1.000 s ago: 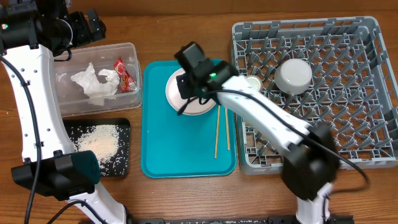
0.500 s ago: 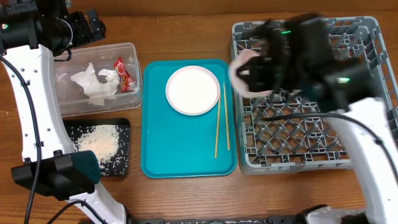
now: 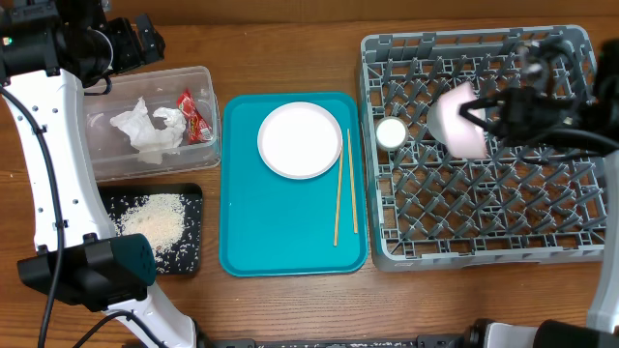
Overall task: Sort waste into correct bins and load items into the dishwasher
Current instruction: 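Lift the pink plate and set it upright in the rack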
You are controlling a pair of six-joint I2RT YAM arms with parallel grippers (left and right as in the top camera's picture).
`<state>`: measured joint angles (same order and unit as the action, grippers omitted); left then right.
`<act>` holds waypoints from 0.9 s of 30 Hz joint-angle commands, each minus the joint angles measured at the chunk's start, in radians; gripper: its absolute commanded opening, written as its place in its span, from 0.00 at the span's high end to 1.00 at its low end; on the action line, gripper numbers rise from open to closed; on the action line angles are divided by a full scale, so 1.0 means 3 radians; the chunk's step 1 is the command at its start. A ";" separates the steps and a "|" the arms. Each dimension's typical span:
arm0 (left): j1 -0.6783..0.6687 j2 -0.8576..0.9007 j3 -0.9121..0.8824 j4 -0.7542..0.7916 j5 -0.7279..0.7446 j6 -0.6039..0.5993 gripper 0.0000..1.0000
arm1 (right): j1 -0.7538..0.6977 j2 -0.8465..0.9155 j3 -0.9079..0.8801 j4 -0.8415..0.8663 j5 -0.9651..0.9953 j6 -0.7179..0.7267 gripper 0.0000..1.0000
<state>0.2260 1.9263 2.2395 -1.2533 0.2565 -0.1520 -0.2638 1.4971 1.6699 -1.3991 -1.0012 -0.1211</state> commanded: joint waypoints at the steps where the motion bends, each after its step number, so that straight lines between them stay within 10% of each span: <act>1: -0.0013 -0.0019 0.0029 0.0003 -0.0017 -0.0031 0.00 | -0.0285 -0.0018 -0.0221 0.0018 -0.0432 -0.0245 0.96; 27: -0.0013 -0.0019 0.0029 0.0003 -0.0017 -0.0031 0.00 | -0.0880 0.0949 -0.1411 0.0984 -0.1002 -0.0469 0.96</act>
<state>0.2260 1.9263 2.2395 -1.2533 0.2565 -0.1520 -0.5190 1.7607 1.2488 -1.1065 -1.2850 -0.2516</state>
